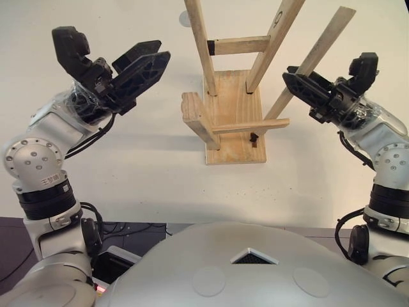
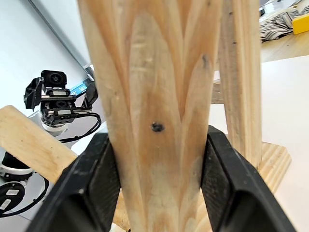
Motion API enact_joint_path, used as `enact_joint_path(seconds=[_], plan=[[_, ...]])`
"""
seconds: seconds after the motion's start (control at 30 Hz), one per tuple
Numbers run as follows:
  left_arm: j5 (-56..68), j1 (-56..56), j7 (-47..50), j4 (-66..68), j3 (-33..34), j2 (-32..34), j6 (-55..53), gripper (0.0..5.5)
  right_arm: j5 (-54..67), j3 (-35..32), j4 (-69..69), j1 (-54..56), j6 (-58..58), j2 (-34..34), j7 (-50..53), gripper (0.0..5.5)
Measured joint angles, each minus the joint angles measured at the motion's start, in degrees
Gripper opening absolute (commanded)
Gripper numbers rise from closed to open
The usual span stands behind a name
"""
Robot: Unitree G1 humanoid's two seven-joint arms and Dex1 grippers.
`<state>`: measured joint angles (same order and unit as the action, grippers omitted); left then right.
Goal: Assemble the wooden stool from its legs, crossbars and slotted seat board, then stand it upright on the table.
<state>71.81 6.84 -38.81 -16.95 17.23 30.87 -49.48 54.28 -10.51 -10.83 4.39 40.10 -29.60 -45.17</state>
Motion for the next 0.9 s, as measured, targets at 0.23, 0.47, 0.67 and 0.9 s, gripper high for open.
enact_joint_path(seconds=[0.23, 0.47, 0.67, 0.9], plan=[[-1.56, -0.12, -0.35, 1.05, -0.17, -0.26, 0.56, 4.38, -4.55, 2.32, 2.40, -1.99, -8.16, 1.54, -4.93, 2.04], [-2.07, -1.04, -0.52, 0.96, -0.32, -1.41, 1.11, 4.38, -7.13, 5.08, 11.47, 1.45, -13.77, -7.62, -18.24, 2.04], [-2.06, -2.02, -0.56, 0.90, -1.27, -1.97, 1.09, 4.38, -8.92, 8.17, 16.79, 2.64, -19.43, -13.21, -27.10, 2.04], [-2.05, -2.10, -0.61, 0.91, -1.47, -1.99, 1.09, 4.38, -11.15, 11.63, 20.10, 3.04, -32.86, -14.61, -34.16, 2.04]])
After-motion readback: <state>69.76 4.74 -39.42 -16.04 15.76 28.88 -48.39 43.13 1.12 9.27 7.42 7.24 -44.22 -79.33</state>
